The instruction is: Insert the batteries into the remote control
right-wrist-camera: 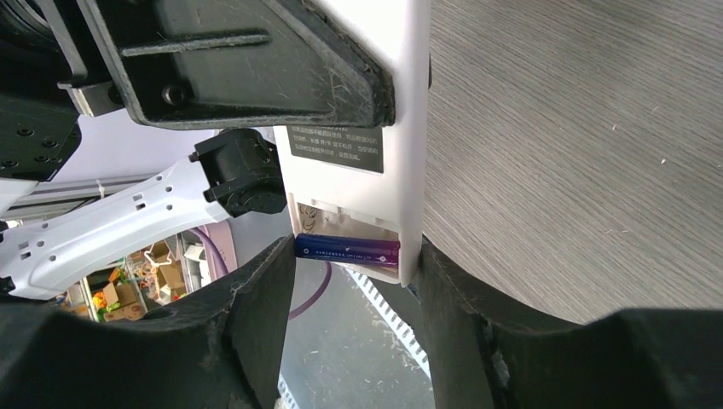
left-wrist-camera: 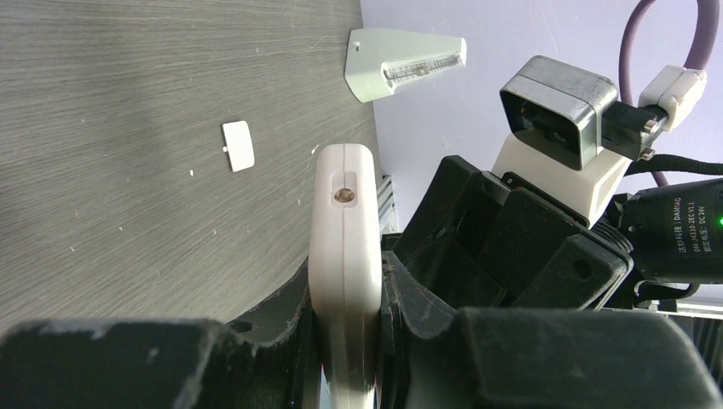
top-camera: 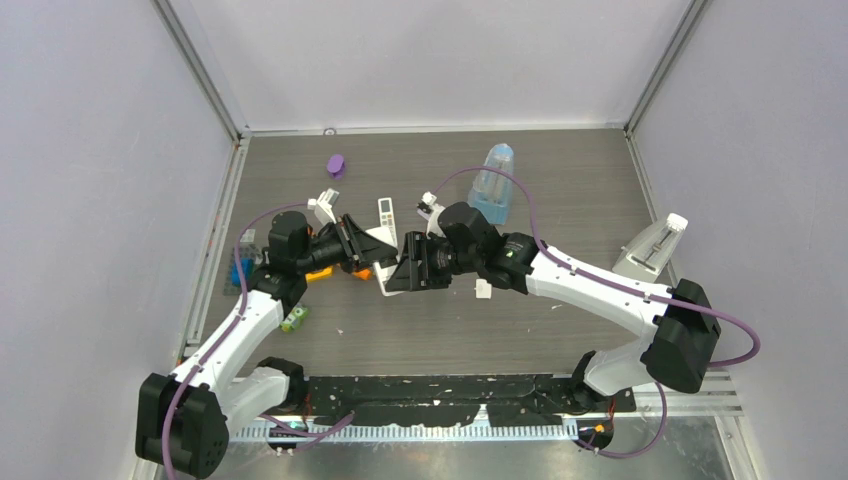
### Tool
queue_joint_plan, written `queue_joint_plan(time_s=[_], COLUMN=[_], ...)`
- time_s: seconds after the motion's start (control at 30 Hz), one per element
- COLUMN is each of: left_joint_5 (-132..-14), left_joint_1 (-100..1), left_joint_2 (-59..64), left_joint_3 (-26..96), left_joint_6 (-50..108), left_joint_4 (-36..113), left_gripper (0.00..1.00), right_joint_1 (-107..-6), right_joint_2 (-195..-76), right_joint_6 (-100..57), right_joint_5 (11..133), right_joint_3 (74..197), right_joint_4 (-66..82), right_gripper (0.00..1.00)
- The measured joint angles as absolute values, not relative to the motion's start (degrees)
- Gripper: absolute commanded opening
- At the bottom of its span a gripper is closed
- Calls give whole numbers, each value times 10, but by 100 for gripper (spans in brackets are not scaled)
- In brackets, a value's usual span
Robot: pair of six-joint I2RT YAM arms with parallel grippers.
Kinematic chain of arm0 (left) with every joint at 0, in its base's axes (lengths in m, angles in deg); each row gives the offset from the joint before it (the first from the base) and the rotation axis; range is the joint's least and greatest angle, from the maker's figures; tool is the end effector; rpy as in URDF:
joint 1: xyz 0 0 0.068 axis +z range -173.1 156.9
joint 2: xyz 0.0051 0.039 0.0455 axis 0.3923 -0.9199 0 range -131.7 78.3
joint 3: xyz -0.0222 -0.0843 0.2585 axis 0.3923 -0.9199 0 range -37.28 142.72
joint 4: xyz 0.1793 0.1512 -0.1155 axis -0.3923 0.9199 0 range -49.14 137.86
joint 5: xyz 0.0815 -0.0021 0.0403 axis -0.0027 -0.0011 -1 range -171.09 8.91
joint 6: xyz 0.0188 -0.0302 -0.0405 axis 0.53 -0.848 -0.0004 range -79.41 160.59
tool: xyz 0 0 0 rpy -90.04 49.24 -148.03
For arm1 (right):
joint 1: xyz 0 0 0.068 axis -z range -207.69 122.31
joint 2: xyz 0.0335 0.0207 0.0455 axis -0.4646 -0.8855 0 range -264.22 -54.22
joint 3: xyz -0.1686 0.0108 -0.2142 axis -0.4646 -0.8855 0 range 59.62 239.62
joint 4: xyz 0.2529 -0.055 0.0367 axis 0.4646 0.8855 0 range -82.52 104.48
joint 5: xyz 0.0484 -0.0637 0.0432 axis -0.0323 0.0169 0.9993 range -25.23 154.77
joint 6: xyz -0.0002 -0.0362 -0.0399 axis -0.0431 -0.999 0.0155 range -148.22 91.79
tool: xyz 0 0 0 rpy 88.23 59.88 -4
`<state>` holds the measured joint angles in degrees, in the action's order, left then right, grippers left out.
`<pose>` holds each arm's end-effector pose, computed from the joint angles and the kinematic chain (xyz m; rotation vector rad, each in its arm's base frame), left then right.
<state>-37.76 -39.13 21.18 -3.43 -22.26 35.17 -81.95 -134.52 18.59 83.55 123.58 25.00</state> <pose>0.2054 -0.0845 0.2634 -0.2684 2.1264 -1.5887 0.1758 0.2639 0.3025 -0.3756 2.4353 1.2688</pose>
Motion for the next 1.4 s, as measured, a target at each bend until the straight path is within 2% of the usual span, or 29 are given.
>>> queue_joint_plan(time_s=[0.27,0.47,0.7,0.83,1.2,1.27,1.3,1.33,1.4], left_joint_5=[-375,-375,-373,-373,-350,-348,-345,-345,-343], left_joint_1=[-391,-391,-391,-390,-383,-382,-382,-382,-382], left_joint_2=[211,211,211,208,190,190,190,190,191], left_joint_3=[-34,-34,-34,-34,-59,-61,-61,-61,-61], left_joint_6=[-223,-223,-226,-238,-336,-346,-359,-359,-364], left_joint_4=[351,349,343,335,234,225,215,214,209], left_gripper=[0,0,0,0,0,0,0,0,0], right_joint_1=[-819,-819,-819,-818,-815,-815,-815,-815,-815], right_joint_2=[-1345,-1345,-1348,-1349,-1353,-1352,-1351,-1347,-1343], right_joint_6=[186,186,186,186,187,187,188,189,189], right_joint_5=[835,835,835,835,839,839,839,838,837], right_joint_3=[1236,1236,1237,1238,1246,1247,1247,1247,1246], right_joint_4=[252,251,251,250,242,242,241,239,236], right_gripper=[49,39,36,23,25,27,49,65,81])
